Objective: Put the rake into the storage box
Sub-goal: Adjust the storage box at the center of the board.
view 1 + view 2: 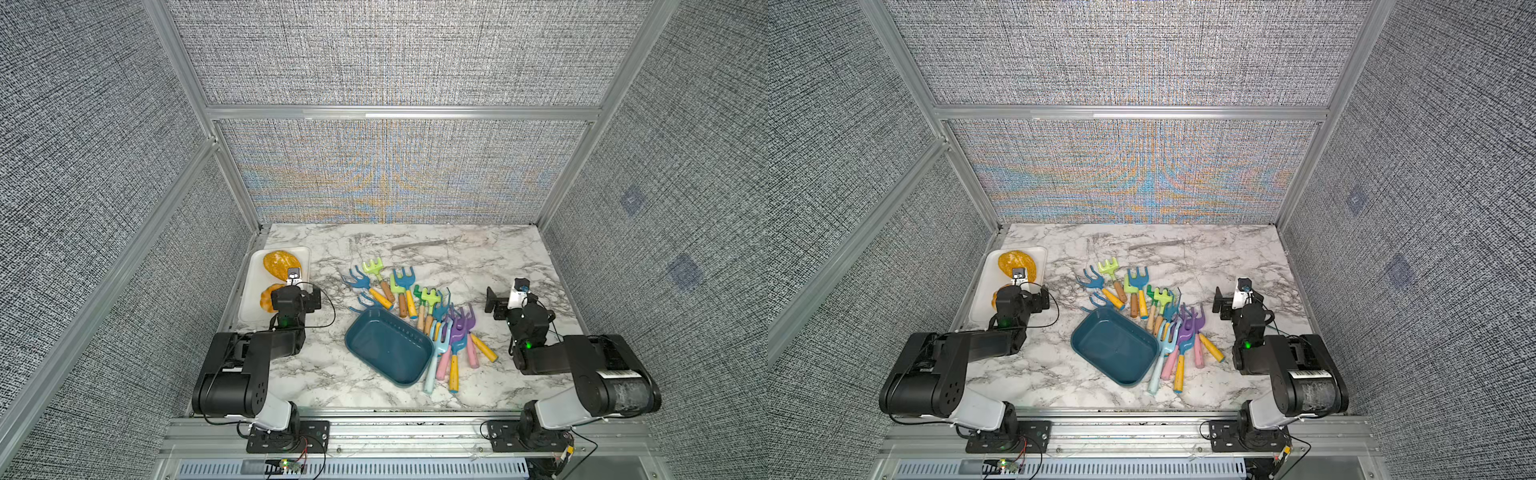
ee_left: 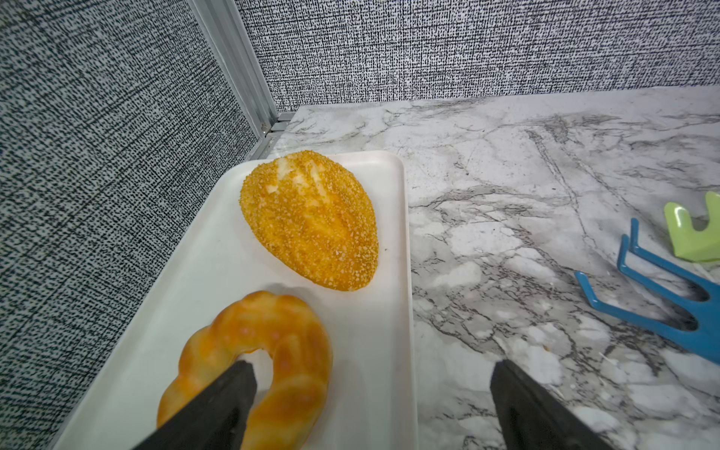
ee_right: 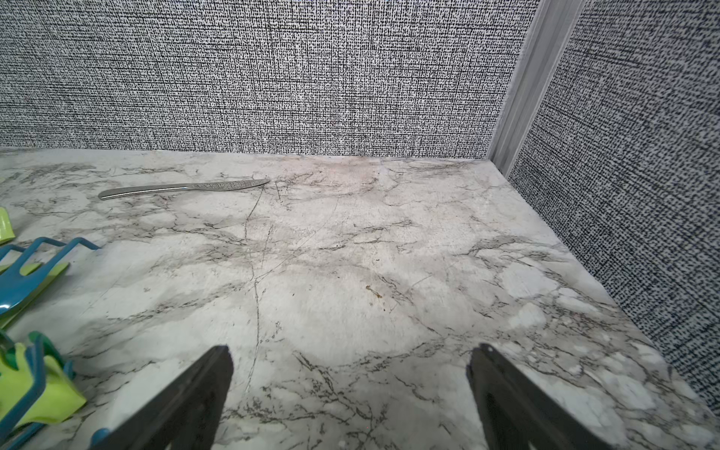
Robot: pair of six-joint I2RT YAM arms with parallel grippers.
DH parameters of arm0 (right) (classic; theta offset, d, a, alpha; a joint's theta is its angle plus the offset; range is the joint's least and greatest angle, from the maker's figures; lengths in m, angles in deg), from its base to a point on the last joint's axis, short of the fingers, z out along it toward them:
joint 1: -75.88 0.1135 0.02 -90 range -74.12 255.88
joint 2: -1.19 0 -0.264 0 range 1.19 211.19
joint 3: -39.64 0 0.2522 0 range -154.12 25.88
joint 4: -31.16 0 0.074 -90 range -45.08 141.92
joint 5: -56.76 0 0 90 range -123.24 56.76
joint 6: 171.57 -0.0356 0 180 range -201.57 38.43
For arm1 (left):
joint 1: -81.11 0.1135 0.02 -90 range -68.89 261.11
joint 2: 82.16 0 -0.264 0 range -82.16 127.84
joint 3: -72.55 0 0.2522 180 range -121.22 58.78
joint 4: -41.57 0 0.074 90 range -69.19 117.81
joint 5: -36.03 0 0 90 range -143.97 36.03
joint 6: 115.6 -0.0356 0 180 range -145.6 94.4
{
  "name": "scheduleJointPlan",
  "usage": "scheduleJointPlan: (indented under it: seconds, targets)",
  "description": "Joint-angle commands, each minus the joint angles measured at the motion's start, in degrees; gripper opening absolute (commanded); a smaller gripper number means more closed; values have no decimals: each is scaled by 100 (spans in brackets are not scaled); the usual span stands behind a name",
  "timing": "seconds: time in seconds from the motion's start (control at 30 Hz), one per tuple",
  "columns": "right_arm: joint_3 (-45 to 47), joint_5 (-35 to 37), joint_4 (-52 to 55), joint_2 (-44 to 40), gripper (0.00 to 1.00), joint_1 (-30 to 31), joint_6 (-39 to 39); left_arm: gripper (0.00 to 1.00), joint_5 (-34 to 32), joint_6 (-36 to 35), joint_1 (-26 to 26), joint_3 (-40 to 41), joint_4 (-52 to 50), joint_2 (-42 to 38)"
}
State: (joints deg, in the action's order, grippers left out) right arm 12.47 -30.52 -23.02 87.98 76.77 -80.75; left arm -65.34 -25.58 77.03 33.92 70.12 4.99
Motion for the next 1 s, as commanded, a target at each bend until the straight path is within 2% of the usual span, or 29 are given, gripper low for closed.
scheduleJointPlan:
  seconds: [0.0, 0.23, 0.3, 0.33, 0.4, 0.47, 0.5, 0.6, 0.7, 0.8, 0.87, 0.97]
  targets:
    - [-18, 35, -169, 16, 99, 3, 6, 99, 61, -16, -5, -10, 167, -1]
    - [14, -35, -215, -36, 99, 21, 62, 99, 57, -29, -9, 22, 213, -27]
    - [-128, -192, 155, -247, 99, 119, 277, 99, 85, -71, -30, 25, 126, -178]
    - [-324, -44, 630, -450, 99, 207, 297, 99, 35, -54, -29, 17, -7, -342]
    - [-1202, 256, 2452, -680, 99, 347, 55, 99, -151, 48, -37, -134, -661, -764]
    - [-2044, 160, 3915, -538, 99, 392, -249, 99, -346, 226, -64, -255, -1258, -1158]
    - [-2212, 56, 4178, -471, 99, 436, -299, 99, -369, 276, -68, -252, -1391, -1318]
    - [-2160, 41, 4122, -566, 99, 778, -256, 99, -398, 666, -82, -203, -1610, -1950]
    - [-2007, 192, 3985, -999, 99, 1166, -122, 99, -92, 1177, -89, -203, -2002, -2581]
    - [-1777, 54, 3776, -1526, 99, 1394, -168, 99, 281, 1676, -85, -194, -2424, -3076]
    - [-1656, -67, 3657, -1821, 99, 1499, -274, 99, 530, 1911, -86, -181, -2718, -3387]
    - [-1722, 149, 3998, -2176, 99, 1575, -740, 99, 826, 2285, -93, -177, -3204, -3871]
